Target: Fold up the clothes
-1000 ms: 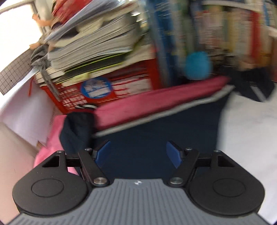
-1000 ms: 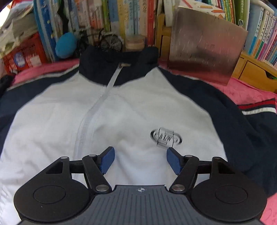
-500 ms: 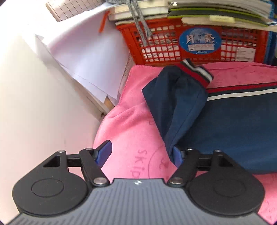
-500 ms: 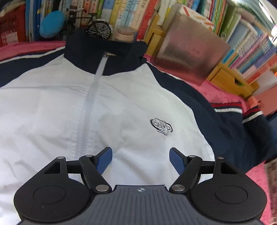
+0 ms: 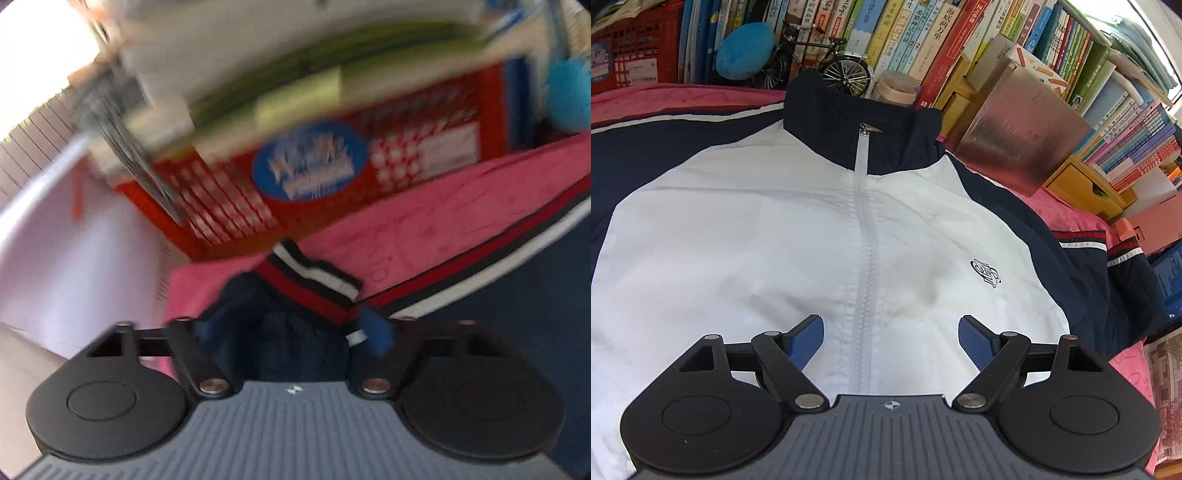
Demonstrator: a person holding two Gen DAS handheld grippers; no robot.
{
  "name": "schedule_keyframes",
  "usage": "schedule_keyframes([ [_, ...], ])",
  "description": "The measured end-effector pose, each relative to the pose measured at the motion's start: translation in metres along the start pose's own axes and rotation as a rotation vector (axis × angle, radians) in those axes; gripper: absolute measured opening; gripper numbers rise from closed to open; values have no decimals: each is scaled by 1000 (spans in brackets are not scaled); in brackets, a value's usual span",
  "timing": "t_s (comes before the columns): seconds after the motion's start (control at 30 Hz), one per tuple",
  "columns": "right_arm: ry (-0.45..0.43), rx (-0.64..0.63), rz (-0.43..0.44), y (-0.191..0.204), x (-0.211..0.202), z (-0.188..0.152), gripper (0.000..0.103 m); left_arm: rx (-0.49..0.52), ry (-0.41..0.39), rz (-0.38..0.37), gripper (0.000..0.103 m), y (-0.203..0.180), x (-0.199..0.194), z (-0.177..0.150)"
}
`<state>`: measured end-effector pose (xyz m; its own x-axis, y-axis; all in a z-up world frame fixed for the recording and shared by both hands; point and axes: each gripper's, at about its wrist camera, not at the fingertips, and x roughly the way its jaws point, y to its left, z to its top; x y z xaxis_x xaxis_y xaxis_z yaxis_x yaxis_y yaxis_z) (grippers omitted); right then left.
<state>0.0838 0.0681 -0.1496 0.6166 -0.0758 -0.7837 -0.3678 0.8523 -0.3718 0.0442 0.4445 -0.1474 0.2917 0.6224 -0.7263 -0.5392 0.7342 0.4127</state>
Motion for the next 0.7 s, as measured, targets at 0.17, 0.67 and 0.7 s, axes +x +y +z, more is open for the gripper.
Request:
schedule_keyframes([
  [0.17, 7, 20, -1, 2, -6, -3, 81, -135, -35, -69, 17, 41, -17, -15],
  [0.67, 6, 28, 45, 20, -5, -2, 81, -249, 367, 121, 35, 156, -16, -95],
  [0.7, 0, 18, 50, 21, -7, -2, 81, -277, 402, 120, 35, 158, -12, -96],
])
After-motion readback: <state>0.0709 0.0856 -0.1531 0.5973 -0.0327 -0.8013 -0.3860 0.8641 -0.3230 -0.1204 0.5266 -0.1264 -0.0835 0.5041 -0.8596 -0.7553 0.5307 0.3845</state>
